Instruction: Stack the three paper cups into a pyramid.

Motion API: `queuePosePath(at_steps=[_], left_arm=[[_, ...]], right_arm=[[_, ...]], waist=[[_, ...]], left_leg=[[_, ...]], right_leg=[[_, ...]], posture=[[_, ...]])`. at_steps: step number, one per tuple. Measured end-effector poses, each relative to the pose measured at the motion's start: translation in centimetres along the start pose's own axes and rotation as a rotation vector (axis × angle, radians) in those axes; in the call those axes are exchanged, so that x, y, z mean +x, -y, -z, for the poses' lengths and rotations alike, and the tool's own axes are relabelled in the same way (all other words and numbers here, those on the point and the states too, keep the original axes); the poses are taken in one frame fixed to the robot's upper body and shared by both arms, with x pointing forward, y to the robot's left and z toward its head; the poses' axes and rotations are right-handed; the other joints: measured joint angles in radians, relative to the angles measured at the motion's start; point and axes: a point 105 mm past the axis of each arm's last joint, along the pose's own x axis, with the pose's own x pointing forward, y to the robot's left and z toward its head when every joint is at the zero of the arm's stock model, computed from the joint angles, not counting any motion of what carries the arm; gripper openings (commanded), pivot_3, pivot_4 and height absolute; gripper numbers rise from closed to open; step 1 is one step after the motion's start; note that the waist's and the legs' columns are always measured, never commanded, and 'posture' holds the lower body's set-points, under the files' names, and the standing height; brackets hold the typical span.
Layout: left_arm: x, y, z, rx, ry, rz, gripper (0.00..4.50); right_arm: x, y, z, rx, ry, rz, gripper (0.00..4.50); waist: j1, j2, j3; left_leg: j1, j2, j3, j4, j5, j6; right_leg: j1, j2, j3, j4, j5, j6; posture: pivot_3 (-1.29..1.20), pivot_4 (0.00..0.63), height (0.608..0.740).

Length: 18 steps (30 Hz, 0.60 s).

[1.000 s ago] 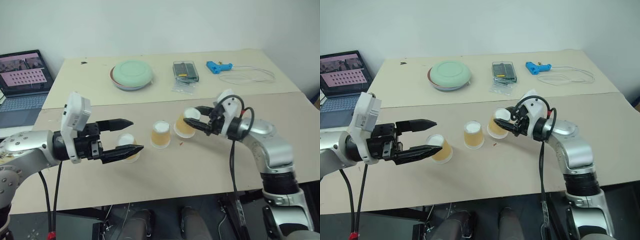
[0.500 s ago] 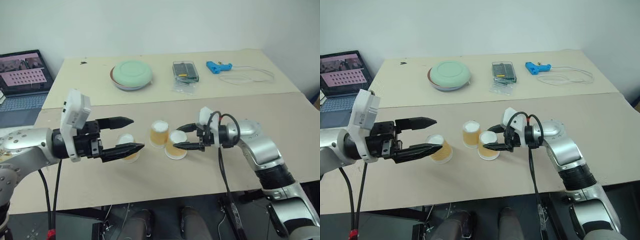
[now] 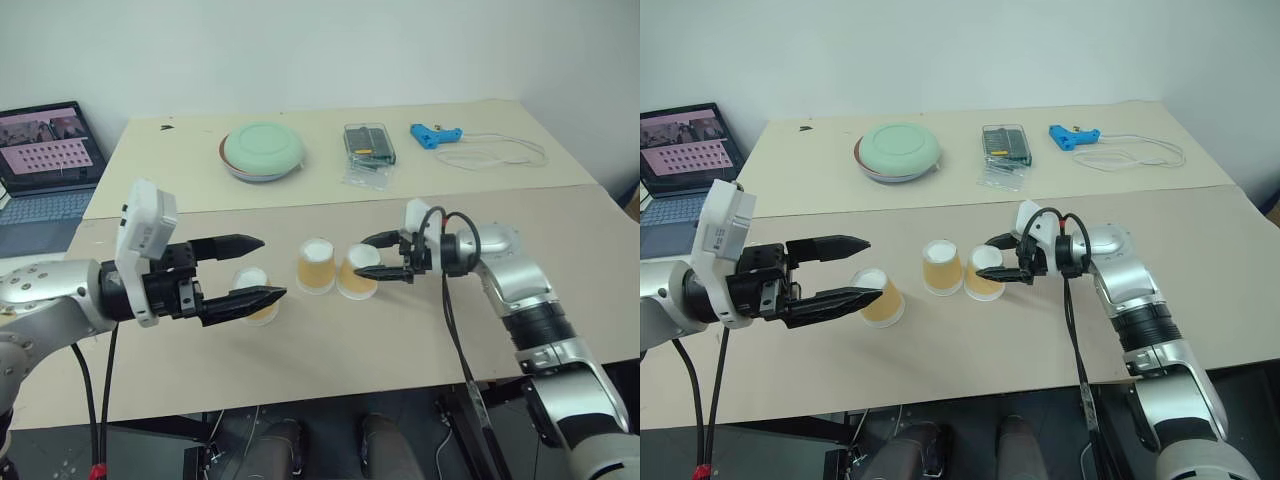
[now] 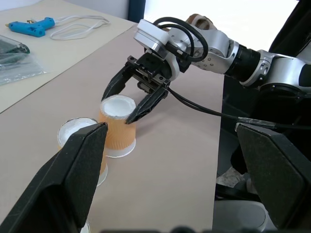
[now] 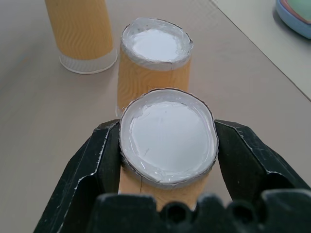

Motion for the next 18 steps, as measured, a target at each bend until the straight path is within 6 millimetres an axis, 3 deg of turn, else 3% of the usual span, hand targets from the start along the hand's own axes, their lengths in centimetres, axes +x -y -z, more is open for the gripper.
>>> queuePosePath(at_steps=[15,17,18], left_arm=[[0.0,0.0,0.0,0.001,-0.004,-0.001,4.5],[0.0,0.0,0.0,0.001,-0.005,-0.001,4.5],[0.0,0.0,0.0,0.001,-0.005,-0.001,4.5]], right_arm=[[2.1,0.3,-0.7,-0.019,0.024,-0.011,2.65],[2.1,0.3,-0.7,-0.018,0.024,-0.011,3.61],[2.1,0.4,-0.6,-0.021,0.017,-0.007,3.81]], waist=[[-0.013,0.0,0.0],[-0.013,0.0,0.0],[-0.014,0.0,0.0]], left_leg=[[0.002,0.005,0.001,0.0,-0.003,-0.005],[0.003,0.005,0.001,0.0,-0.003,-0.005],[0.003,0.005,0.001,0.0,-0.003,-0.005]], right_leg=[[0.0,0.007,0.004,0.0,0.001,-0.002],[0.0,0.007,0.004,0.0,0.001,-0.002],[0.0,0.007,0.004,0.0,0.001,-0.002]], posture=[[0.0,0.15,0.728],[0.0,0.15,0.728],[0.0,0.15,0.728]])
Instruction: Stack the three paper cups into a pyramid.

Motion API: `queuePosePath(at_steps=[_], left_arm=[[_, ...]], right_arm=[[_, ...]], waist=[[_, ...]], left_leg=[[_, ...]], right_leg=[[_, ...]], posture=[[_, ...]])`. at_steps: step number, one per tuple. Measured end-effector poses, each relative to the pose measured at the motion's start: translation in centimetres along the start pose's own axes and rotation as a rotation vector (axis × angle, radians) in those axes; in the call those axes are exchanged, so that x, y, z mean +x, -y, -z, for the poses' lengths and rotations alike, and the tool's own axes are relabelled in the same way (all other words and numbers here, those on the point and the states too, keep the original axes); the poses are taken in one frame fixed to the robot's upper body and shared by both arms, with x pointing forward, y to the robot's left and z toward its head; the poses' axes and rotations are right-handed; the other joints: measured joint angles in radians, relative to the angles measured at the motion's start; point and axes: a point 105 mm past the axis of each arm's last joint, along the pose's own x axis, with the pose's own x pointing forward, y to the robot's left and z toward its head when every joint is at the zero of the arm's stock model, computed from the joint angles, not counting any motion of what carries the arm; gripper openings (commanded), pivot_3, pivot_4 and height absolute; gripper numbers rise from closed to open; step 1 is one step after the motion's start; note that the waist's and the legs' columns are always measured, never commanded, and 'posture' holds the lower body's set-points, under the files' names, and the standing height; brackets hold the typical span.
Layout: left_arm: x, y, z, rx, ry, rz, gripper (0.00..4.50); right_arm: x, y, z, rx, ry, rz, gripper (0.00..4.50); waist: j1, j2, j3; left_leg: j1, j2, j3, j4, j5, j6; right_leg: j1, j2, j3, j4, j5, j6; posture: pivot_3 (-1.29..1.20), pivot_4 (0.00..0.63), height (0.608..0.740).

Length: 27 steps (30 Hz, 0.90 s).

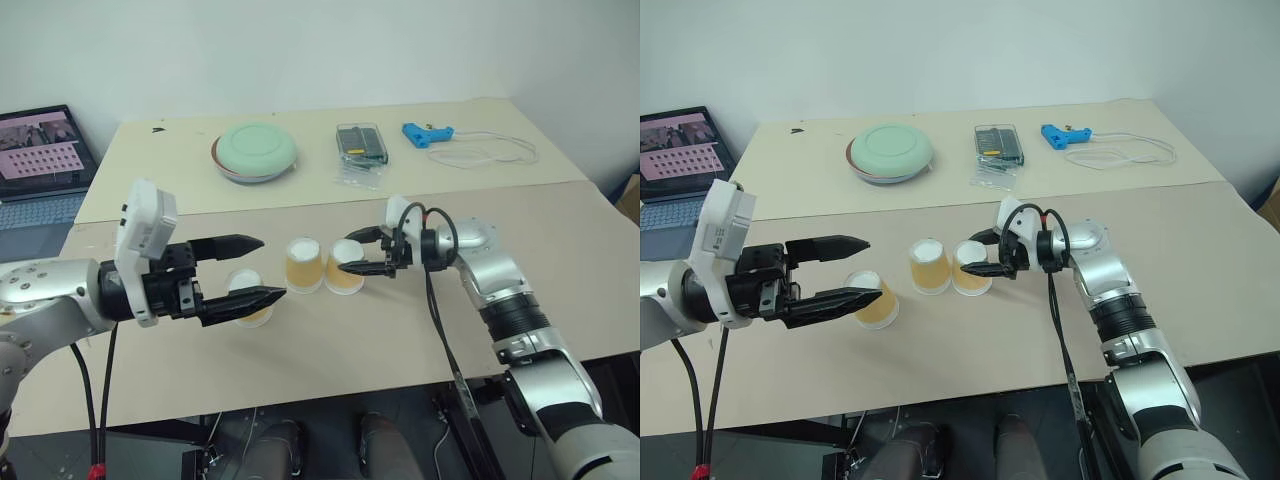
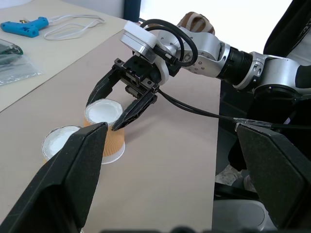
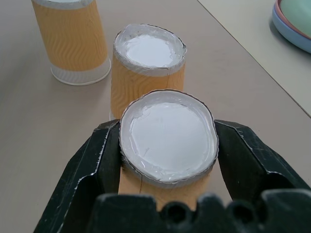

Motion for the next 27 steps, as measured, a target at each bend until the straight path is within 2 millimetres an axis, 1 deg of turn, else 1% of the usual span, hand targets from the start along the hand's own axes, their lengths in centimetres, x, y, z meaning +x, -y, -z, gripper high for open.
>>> queuePosePath(at_steps=[1,4,10,12,14,18,19,22,24,25,26,27], left_arm=[[0.0,0.0,0.0,0.0,0.0,0.0,4.5],[0.0,0.0,0.0,-0.001,0.0,0.0,4.5],[0.0,0.0,0.0,-0.001,0.0,-0.001,4.5],[0.0,0.0,0.0,-0.001,0.0,-0.001,4.5],[0.0,0.0,0.0,-0.001,0.0,-0.001,4.5],[0.0,-0.2,0.0,0.004,0.003,-0.016,4.5],[0.0,-0.6,0.1,0.009,0.01,-0.043,4.5],[0.0,-1.6,0.1,0.018,0.038,-0.123,4.5],[0.1,-3.0,-0.2,0.001,0.132,-0.241,4.5],[0.1,-4.0,-0.4,-0.032,0.199,-0.334,4.5],[0.1,-4.5,-0.5,-0.048,0.235,-0.382,4.5],[0.1,-5.0,-0.4,-0.066,0.269,-0.458,4.5]], right_arm=[[0.0,0.0,0.2,-0.001,-0.012,0.002,4.05],[0.0,-0.1,0.6,0.013,-0.025,-0.004,4.05],[-0.4,-0.1,-0.4,-0.005,-0.007,-0.012,4.05],[-1.0,-0.1,-1.5,-0.013,0.02,-0.013,4.05],[-2.0,0.0,-3.2,-0.045,0.054,0.001,4.05],[-3.3,-0.1,-5.5,-0.076,0.097,0.013,4.05],[-3.8,-0.2,-6.5,-0.083,0.122,0.021,4.05],[-4.9,0.0,-8.3,-0.081,0.173,0.064,4.05],[-5.5,0.1,-9.3,-0.074,0.202,0.098,4.05],[-5.9,-0.1,-9.9,-0.092,0.202,0.117,4.05],[-6.0,-0.3,-10.0,-0.105,0.197,0.124,4.05],[-6.2,-0.8,-10.0,-0.11,0.193,0.129,4.05]], waist=[[0.0,0.0,0.0],[0.001,0.0,0.0],[0.003,0.0,0.0],[0.006,0.0,0.0],[0.009,0.0,0.0],[0.011,0.0,0.0],[0.012,0.0,0.0],[0.013,0.0,0.0],[0.016,0.0,0.0],[0.019,0.0,0.0],[0.02,0.0,0.0],[0.023,-0.004,-0.001]], left_leg=[[0.0,0.0,0.0,0.0,0.0,0.0],[-0.002,0.0,0.0,0.0,0.0,0.0],[-0.002,0.0,0.0,0.0,0.0,0.0],[-0.002,0.0,0.0,0.0,0.0,0.0],[-0.002,0.0,0.0,0.0,0.0,0.0],[-0.003,0.0,0.0,0.0,-0.001,0.0],[-0.003,0.0,0.0,0.0,-0.001,0.0],[-0.003,0.0,0.0,0.0,-0.001,0.0],[-0.003,0.0,0.0,0.0,-0.001,0.0],[-0.003,0.0,0.0,0.0,-0.001,0.0],[-0.003,0.0,-0.001,0.0,-0.001,0.0],[-0.004,0.0,-0.001,0.0,-0.001,0.0]], right_leg=[[0.0,0.0,0.0,0.0,0.0,0.0],[-0.002,0.0,0.0,0.0,0.0,0.0],[-0.002,0.0,0.0,0.0,0.0,-0.001],[-0.002,0.0,0.0,0.0,0.0,0.0],[-0.002,0.0,0.0,0.0,0.0,0.0],[-0.002,-0.001,0.0,0.0,0.0,0.0],[-0.003,-0.001,0.0,0.0,0.0,0.0],[-0.002,-0.001,0.0,0.0,0.0,0.0],[-0.002,-0.002,0.0,-0.001,0.0,0.0],[-0.002,-0.002,-0.001,-0.001,0.0,0.0],[-0.002,-0.002,-0.001,-0.001,0.0,0.0],[-0.002,-0.003,-0.001,-0.002,0.0,0.0]], posture=[[0.0,0.15,0.728],[0.0,0.15,0.728],[0.0,0.15,0.728],[0.0,0.15,0.728],[0.0,0.15,0.728],[0.0,0.15,0.728],[0.0,0.15,0.728],[0.0,0.15,0.728],[0.0,0.15,0.728],[0.0,0.15,0.728],[0.0,0.15,0.728],[0.0,0.15,0.728]])
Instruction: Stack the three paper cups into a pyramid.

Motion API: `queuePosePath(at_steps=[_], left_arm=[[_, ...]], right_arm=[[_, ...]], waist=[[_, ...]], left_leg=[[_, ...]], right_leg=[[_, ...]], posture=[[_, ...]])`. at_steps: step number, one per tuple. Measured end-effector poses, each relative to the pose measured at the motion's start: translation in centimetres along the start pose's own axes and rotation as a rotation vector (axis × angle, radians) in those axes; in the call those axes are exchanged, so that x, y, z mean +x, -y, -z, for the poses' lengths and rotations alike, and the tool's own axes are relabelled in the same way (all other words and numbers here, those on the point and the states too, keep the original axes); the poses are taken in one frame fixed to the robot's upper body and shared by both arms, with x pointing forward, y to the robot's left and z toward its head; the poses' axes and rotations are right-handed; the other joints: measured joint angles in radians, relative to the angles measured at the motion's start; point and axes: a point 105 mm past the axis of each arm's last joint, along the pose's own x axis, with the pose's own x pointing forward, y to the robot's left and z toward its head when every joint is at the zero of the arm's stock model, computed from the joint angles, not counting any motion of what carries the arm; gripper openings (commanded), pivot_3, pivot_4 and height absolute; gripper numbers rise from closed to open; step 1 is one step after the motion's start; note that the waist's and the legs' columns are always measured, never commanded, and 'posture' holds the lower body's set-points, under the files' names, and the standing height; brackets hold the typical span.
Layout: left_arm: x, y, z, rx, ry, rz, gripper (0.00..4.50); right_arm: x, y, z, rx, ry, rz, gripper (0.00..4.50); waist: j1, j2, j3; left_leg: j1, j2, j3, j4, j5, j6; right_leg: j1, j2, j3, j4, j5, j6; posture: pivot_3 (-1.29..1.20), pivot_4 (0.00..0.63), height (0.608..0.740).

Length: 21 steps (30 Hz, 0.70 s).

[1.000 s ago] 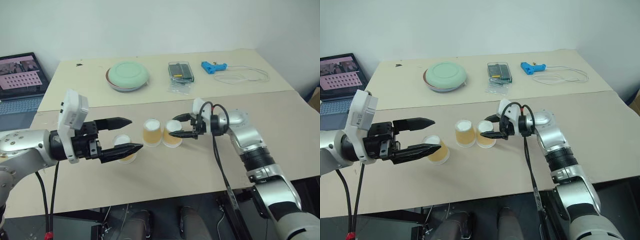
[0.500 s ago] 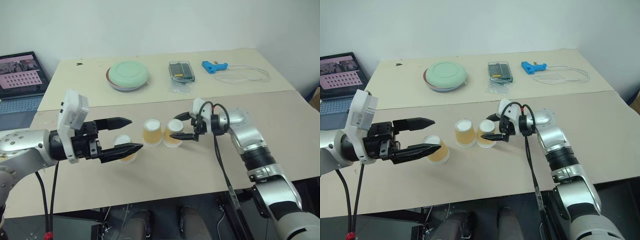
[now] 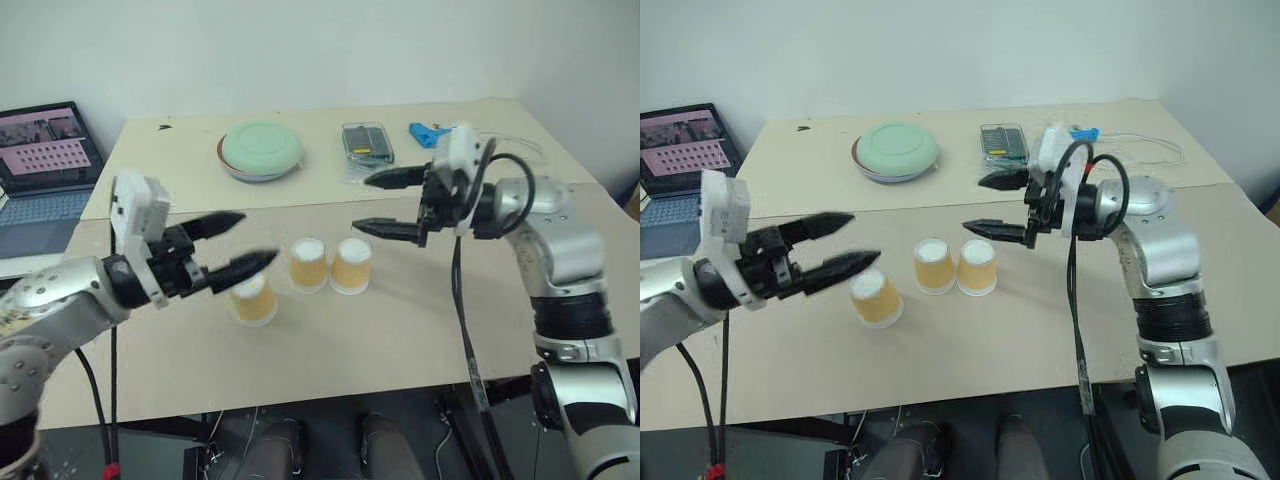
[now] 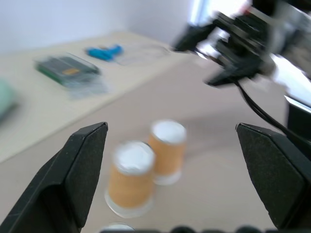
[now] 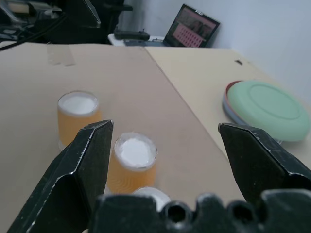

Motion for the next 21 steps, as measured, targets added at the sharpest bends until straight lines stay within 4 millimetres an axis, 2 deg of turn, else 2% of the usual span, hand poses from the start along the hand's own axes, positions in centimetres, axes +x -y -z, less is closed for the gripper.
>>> queuePosePath(at_steps=[2,5,7,13,18,21], left_arm=[[-0.4,0.5,1.3,0.015,0.001,-0.1,4.5],[-1.6,1.1,3.6,0.025,-0.033,-0.217,4.5],[-2.9,1.0,4.3,0.02,-0.014,-0.321,4.5],[-5.3,1.4,5.9,0.115,-0.081,-0.394,4.5],[-6.4,0.5,6.8,0.161,-0.105,-0.426,4.5],[-6.8,0.0,8.1,0.169,-0.137,-0.414,4.5]], right_arm=[[-0.5,-1.0,1.2,0.039,-0.033,0.008,4.05],[-0.9,-1.5,2.8,0.103,-0.079,0.039,4.05],[-1.3,-1.4,2.8,0.105,-0.089,0.059,4.05],[-1.5,-0.9,2.7,0.099,-0.088,0.104,4.05],[-1.4,-1.0,2.8,0.103,-0.084,0.108,4.05],[-1.4,-1.0,2.8,0.107,-0.08,0.111,4.05]], waist=[[-0.001,-0.004,-0.001],[-0.004,-0.004,-0.001],[-0.001,-0.004,-0.001],[0.008,-0.004,-0.001],[0.013,-0.004,-0.001],[0.016,-0.004,-0.001]], left_leg=[[0.0,0.0,0.001,0.001,-0.003,0.001],[-0.001,-0.001,0.004,0.002,-0.004,0.002],[-0.001,0.0,0.004,0.002,-0.004,0.002],[0.002,0.001,0.005,0.003,-0.004,0.002],[0.001,0.002,0.005,0.003,-0.004,0.002],[-0.001,0.002,0.005,0.003,-0.004,0.002]], right_leg=[[0.0,-0.002,0.001,0.0,0.0,0.0],[-0.002,-0.001,0.003,0.0,0.0,0.0],[-0.001,-0.001,0.002,0.0,0.0,0.0],[0.003,-0.002,0.001,-0.001,-0.005,0.006],[0.003,-0.005,0.0,-0.001,-0.006,0.004],[0.001,-0.005,-0.001,-0.002,-0.005,0.004]], posture=[[0.0,0.15,0.728],[0.0,0.15,0.728],[0.0,0.15,0.728],[0.0,0.15,0.728],[0.0,0.15,0.728],[0.0,0.15,0.728]])
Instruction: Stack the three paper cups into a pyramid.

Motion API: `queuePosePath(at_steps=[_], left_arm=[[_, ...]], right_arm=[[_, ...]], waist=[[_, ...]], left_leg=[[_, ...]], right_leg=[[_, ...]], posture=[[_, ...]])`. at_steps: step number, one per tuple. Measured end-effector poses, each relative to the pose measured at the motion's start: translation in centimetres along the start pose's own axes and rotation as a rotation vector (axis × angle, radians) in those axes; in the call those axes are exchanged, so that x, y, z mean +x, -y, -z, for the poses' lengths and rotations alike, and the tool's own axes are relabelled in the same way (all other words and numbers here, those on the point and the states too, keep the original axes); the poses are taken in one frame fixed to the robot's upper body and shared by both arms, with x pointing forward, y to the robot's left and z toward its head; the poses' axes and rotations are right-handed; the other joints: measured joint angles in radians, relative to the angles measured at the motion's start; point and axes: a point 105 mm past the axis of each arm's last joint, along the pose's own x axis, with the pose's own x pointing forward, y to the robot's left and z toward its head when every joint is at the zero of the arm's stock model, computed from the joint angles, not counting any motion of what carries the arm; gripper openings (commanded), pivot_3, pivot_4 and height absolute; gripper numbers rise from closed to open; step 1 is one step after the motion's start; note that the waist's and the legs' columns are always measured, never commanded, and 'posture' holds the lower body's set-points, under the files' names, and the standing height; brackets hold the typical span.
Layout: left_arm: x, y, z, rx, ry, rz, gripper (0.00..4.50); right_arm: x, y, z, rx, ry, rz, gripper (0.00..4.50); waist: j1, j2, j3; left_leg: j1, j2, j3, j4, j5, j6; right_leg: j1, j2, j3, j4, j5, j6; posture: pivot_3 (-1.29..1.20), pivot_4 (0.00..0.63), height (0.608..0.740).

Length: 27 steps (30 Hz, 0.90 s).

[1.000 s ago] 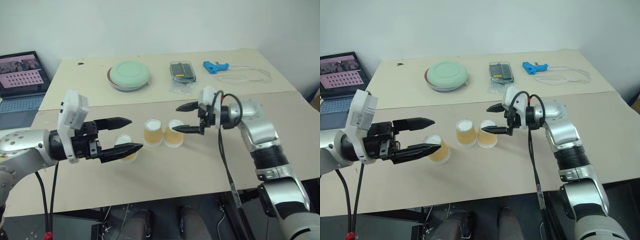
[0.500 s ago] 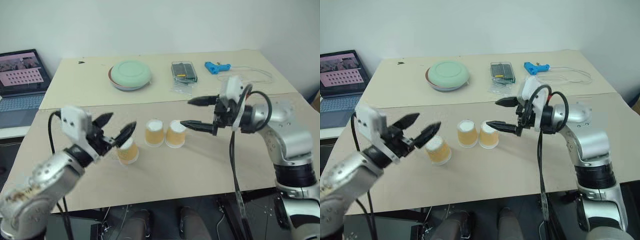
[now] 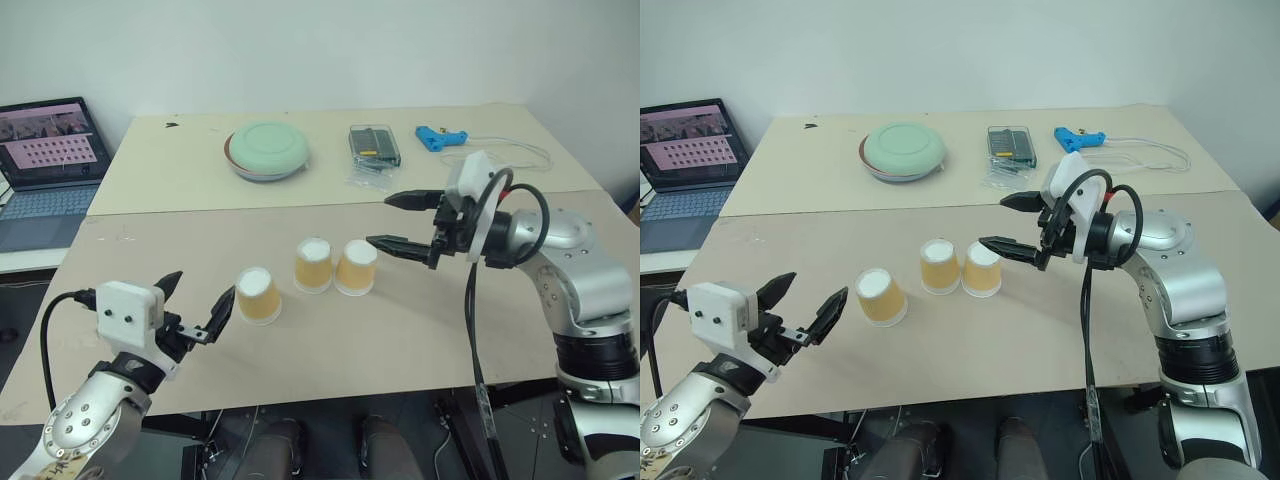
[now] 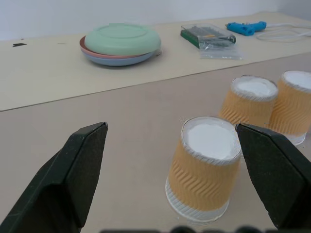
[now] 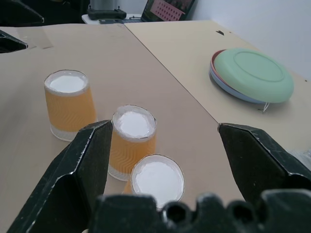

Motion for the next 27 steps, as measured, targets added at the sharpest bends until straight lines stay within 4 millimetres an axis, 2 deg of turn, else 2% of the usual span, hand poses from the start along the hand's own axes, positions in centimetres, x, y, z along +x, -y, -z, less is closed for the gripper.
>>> queuePosePath(at_steps=[9,16,21,27], left_arm=[[1.0,0.7,2.4,-0.027,-0.033,0.088,4.5],[3.1,1.1,2.3,-0.029,-0.001,0.134,4.5],[4.4,2.1,1.7,-0.022,0.029,0.189,4.5],[5.1,2.5,1.4,-0.013,0.04,0.223,4.5]], right_arm=[[-0.5,0.1,0.0,-0.006,-0.008,0.027,4.05],[-1.1,-0.2,-0.3,-0.024,-0.007,0.035,4.05],[-1.4,-0.7,-0.7,-0.029,0.001,0.023,4.05],[-1.8,-1.8,0.2,0.011,-0.025,-0.016,4.05]], waist=[[0.001,0.0,0.0],[0.002,0.0,0.0],[0.001,0.0,0.0],[0.002,0.0,0.0]], left_leg=[[-0.001,0.0,0.0,0.0,0.0,0.0],[-0.001,0.0,0.0,0.001,0.0,0.0],[-0.001,0.0,0.0,0.001,0.0,0.0],[-0.001,0.0,-0.001,0.001,0.0,0.0]], right_leg=[[0.0,-0.002,-0.002,0.0,-0.001,0.002],[0.0,-0.002,-0.003,0.0,-0.001,0.003],[0.0,-0.002,-0.003,0.0,-0.001,0.003],[0.0,-0.002,-0.003,0.0,-0.001,0.003]], posture=[[0.0,0.15,0.728],[0.0,0.15,0.728],[0.0,0.15,0.728],[0.0,0.15,0.728]])
